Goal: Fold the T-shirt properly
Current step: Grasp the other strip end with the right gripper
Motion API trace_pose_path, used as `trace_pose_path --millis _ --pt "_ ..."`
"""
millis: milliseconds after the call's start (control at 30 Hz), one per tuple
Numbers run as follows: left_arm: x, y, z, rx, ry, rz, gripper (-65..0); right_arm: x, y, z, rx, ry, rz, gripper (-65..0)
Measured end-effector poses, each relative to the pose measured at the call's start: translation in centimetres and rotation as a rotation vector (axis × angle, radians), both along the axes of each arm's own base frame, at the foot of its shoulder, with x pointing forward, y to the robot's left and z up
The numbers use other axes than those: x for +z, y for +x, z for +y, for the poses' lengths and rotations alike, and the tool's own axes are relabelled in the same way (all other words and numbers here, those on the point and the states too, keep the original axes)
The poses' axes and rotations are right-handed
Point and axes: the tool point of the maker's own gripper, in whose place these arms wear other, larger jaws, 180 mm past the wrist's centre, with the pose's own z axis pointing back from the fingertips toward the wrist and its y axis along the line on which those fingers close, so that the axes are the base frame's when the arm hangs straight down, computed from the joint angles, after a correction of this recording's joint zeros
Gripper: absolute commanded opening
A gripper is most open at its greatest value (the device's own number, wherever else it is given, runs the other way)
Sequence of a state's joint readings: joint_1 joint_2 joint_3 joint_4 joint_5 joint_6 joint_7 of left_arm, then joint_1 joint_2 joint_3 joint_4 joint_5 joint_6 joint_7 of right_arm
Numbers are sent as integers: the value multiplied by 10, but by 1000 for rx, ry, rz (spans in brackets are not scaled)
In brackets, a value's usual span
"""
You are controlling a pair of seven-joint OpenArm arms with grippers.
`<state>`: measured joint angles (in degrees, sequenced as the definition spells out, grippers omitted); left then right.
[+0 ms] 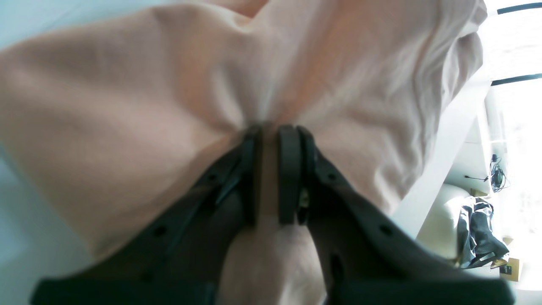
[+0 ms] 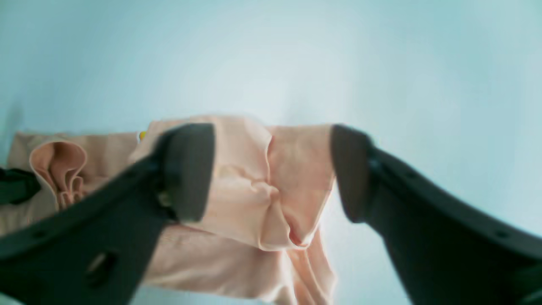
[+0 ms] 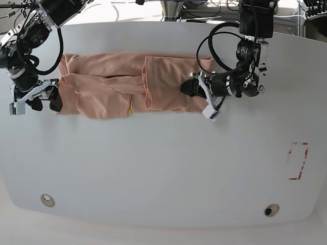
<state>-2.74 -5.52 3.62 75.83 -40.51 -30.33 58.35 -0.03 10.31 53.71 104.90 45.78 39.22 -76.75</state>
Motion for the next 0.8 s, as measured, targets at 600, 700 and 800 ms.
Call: trace_pose_path --millis 600,700,800 --pt "-3 9 12 26 4 -44 -585 -95 -27 -30 -193 512 92 -119" --pt "-3 9 13 26 7 -45 -585 -101 -30 -28 -195 523 109 -119" --pt "-3 10 16 27 13 -48 -585 -105 -27 -18 -159 514 133 -119"
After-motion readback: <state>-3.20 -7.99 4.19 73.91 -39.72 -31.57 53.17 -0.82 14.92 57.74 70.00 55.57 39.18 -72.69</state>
